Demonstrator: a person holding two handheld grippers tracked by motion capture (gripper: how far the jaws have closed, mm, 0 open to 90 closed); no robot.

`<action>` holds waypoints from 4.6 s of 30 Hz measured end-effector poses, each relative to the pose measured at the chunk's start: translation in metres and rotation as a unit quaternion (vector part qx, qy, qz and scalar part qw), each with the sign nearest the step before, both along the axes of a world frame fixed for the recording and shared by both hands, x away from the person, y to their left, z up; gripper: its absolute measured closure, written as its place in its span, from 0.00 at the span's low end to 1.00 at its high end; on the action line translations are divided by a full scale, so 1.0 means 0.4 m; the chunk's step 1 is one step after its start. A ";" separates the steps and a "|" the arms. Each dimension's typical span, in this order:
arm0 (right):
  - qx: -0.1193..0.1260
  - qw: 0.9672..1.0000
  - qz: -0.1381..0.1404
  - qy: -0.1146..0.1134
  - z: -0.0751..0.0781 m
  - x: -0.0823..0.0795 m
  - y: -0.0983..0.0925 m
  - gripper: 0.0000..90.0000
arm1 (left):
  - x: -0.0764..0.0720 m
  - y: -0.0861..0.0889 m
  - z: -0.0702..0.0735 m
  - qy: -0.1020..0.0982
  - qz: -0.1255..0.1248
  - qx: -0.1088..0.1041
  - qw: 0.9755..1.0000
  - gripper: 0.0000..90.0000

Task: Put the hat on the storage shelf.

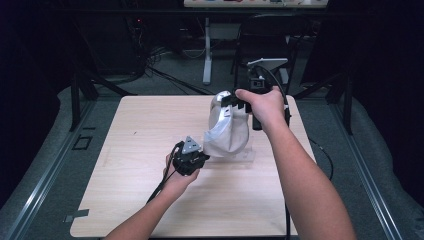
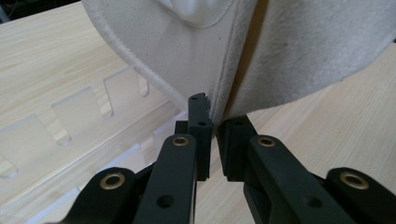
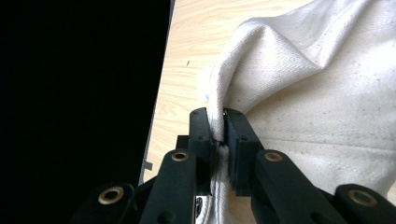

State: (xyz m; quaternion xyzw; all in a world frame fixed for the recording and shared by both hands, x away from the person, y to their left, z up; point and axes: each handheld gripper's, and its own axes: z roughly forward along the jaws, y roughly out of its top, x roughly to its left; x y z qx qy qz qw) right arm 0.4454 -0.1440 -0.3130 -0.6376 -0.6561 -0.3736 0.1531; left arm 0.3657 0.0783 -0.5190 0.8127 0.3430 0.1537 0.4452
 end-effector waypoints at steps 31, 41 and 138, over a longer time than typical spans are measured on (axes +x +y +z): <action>-0.009 1.000 0.008 0.019 -0.093 0.019 0.005 0.92 | -0.007 -0.017 -0.068 0.049 0.045 0.030 0.997 0.95; -0.009 1.000 0.008 0.019 -0.093 0.020 0.003 0.92 | -0.010 -0.016 -0.072 0.042 0.045 0.026 0.998 0.94; -0.090 0.993 0.030 -0.064 -0.352 -0.290 -0.176 0.72 | -0.089 0.221 -0.074 0.017 0.105 0.028 0.994 0.57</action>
